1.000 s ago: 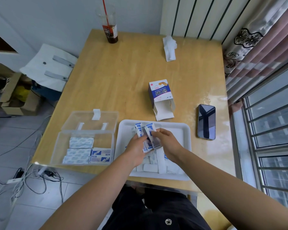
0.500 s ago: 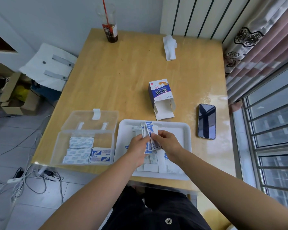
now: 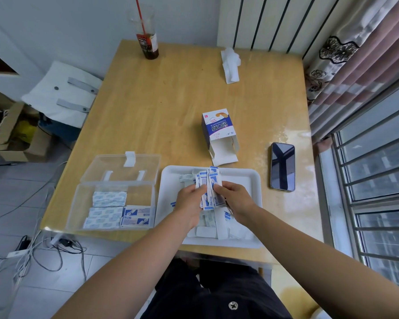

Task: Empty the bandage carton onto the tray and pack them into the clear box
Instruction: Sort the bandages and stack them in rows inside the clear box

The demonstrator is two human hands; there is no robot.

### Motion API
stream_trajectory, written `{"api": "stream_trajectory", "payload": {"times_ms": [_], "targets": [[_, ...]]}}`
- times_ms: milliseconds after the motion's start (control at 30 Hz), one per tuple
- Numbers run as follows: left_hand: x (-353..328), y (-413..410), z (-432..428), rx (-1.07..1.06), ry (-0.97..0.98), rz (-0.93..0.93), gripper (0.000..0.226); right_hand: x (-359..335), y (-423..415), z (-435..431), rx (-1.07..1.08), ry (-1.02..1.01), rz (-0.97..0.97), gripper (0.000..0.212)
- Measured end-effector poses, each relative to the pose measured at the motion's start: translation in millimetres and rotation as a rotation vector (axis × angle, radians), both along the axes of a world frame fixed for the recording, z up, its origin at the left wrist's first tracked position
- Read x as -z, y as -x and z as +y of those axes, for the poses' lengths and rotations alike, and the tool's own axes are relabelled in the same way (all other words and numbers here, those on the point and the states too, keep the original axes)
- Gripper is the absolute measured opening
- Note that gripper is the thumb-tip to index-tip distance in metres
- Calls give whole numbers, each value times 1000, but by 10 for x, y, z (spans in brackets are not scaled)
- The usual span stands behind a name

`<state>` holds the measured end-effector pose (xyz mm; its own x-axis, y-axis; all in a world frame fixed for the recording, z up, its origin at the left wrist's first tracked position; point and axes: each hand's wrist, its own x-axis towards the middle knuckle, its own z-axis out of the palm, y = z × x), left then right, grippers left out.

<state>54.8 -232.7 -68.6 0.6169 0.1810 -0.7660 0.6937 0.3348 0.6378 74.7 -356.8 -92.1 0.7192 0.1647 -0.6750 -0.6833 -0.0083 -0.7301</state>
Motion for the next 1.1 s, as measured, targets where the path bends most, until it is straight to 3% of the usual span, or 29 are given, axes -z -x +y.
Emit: {"api": "stream_trajectory", "payload": {"times_ms": [367,567,633,767,833,900,933,1000,1100], "targets": [[1,-27,-96,-44,18,16,25,-36,9,-88,-9,14,23,19],[-85,-19,-216,19,117,65,29,-47,22,-54,-134,31,-24,22],[-126,-5,-228,60,100,40,26,-61,12,-82,-199,119,-109,23],[-21,34,-23,255,-243,-241,38,-34,-108,-257,-492,643,-491,25],[74,34,73,446,-447,-321,48,1,-150,-297,-650,892,-778,22],[148,13,81,644,-671,-382,42,43,-141,-262,-776,1045,-1050,12],[180,4,58,690,-773,-402,32,27,-120,-221,-828,1054,-1095,6],[232,-13,26,709,-898,-409,11,76,-99,-157,-841,1052,-1112,13],[349,30,24,723,-1008,-411,7,195,-40,-241,-841,990,-1003,15]]}}
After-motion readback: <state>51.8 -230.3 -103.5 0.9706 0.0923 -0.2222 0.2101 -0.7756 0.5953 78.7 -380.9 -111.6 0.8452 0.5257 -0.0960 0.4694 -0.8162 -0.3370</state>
